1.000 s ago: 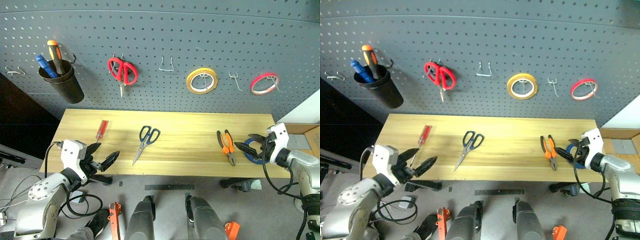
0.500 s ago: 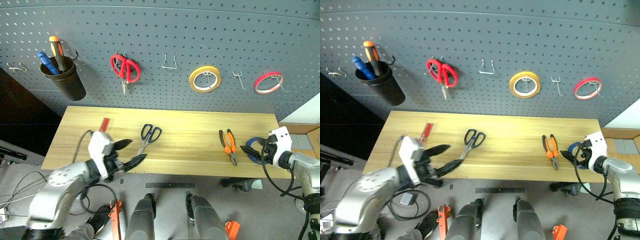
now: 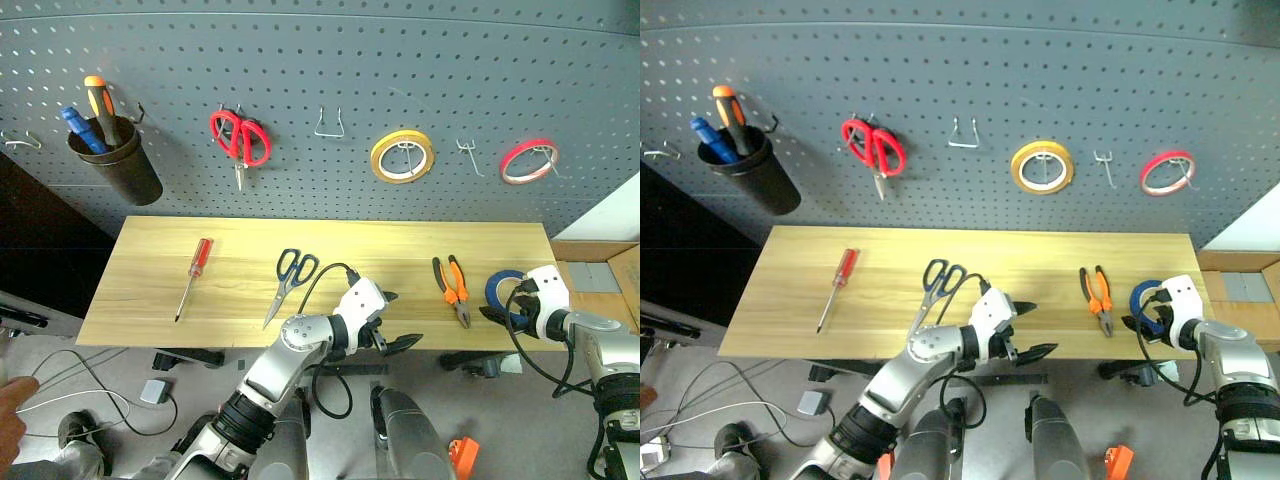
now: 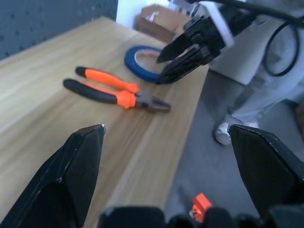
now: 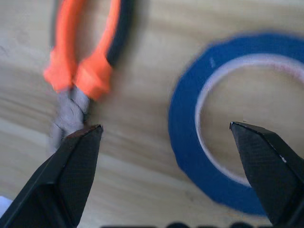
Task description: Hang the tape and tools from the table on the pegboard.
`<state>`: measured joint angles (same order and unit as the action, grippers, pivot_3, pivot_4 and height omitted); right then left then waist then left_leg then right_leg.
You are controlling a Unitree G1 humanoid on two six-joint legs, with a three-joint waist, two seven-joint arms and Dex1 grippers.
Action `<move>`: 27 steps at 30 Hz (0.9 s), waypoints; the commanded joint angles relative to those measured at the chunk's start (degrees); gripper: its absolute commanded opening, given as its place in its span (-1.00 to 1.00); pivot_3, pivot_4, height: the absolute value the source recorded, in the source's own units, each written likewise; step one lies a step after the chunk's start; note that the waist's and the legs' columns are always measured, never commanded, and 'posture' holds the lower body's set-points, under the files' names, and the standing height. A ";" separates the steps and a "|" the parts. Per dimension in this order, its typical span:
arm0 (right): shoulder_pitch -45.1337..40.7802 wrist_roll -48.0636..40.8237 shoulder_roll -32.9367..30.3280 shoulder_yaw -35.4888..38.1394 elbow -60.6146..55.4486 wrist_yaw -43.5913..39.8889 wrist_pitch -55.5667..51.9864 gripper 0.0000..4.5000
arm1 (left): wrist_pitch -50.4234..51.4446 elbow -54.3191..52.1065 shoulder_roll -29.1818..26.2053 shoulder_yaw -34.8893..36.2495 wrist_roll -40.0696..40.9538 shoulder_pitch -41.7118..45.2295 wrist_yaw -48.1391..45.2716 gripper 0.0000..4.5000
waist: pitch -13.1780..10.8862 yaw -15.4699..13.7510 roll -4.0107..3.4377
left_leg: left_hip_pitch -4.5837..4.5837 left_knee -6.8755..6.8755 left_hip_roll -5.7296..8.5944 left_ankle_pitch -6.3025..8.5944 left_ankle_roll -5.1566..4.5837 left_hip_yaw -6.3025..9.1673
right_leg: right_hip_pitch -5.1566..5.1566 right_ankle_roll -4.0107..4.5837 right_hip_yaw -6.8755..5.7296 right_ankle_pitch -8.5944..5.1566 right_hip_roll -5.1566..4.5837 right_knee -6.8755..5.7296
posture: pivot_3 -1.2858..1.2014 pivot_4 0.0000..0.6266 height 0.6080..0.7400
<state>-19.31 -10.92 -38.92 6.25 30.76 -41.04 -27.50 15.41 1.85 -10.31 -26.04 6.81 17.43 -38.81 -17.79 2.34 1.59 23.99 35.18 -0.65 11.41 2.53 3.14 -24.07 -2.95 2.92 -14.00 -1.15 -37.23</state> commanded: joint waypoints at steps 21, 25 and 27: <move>-0.47 1.48 0.28 0.71 -4.33 -1.49 3.54 -0.84 | 1.52 -10.74 -2.29 6.02 3.11 -4.46 -1.10 1.00 | -1.28 -0.10 0.23 | -0.01 0.21 0.05 0.00 0.00 -0.25 | 0.00 -0.28 0.45 0.14 0.01 0.02 | 0.01 0.24 1.00; 5.09 -7.27 -0.20 5.89 -27.32 -1.59 -10.74 -0.84 | -0.99 -14.20 -3.24 11.09 6.00 -6.49 -1.02 1.00 | -2.09 0.70 -0.32 | 0.06 0.22 0.00 0.00 0.00 -0.44 | -0.10 -0.43 0.71 0.22 -0.04 0.05 | -0.02 0.25 1.00; 7.75 -10.23 -1.15 7.48 -36.06 -1.60 -16.00 -0.84 | -2.03 -15.56 -4.25 12.96 7.05 -7.43 -1.56 1.00 | -2.14 0.88 -0.33 | 0.07 0.21 0.00 0.01 0.00 -0.51 | -0.13 -0.48 0.80 0.24 -0.05 0.09 | -0.03 0.25 1.00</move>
<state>-13.04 -17.75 -38.30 10.79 2.58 -42.36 -39.06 15.43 -10.24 -13.97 -14.77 12.02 11.23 -39.56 -19.93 3.23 1.27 24.06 35.39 -0.65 11.42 2.53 2.63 -24.20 -3.43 3.69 -13.77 -1.19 -37.12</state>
